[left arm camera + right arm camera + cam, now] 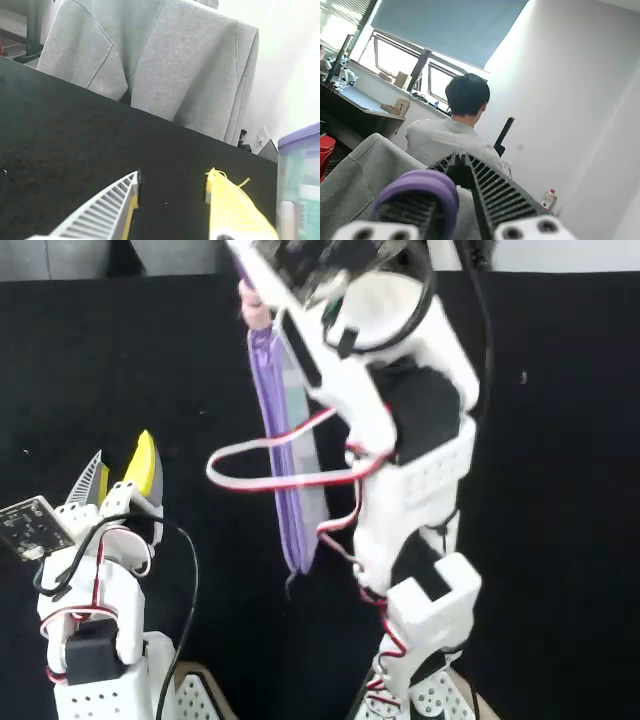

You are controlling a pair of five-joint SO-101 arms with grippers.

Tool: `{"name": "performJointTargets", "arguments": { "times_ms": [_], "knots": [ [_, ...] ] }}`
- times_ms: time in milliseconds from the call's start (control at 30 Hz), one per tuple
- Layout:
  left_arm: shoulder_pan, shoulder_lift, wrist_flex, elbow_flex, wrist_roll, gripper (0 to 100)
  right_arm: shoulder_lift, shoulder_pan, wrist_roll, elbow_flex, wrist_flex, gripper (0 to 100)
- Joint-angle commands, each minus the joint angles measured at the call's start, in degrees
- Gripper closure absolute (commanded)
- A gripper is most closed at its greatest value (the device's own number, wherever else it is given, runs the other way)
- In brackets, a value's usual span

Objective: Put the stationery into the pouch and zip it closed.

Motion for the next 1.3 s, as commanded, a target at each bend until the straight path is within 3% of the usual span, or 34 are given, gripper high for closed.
{"name": "performJointTargets", "arguments": {
  "times_ms": [0, 100, 333, 600, 800, 1100, 1267],
  "knots": [
    [-0.2, -0.5, -1.2, -0.2, 0.4, 78, -0.1, -1.9, 1.6, -7.3, 3.3, 98.6],
    [-0.2, -0.5, -1.2, -0.2, 0.4, 78, -0.6, -1.8, 1.6, -8.0, 5.4, 98.6],
    [-0.3, -0.5, -1.2, -0.4, 0.4, 78, -4.5, -1.1, 1.9, -13.8, 22.2, 98.6],
    [-0.2, -0.5, 0.4, -2.9, 0.1, 78, -9.1, 12.1, 1.6, -15.0, 31.4, 98.6],
    [-0.1, -0.5, 4.4, -6.7, 0.1, 78, -15.1, 13.5, 1.6, -15.0, 40.7, 98.6],
    [0.1, -0.5, 4.5, -7.8, 0.1, 78, -24.6, 14.3, 1.6, -14.8, 49.4, 98.6],
    [0.3, -0.5, 4.5, -8.3, 0.1, 78, -28.2, 20.9, 1.6, -14.7, 49.7, 98.6]
  ]
}}
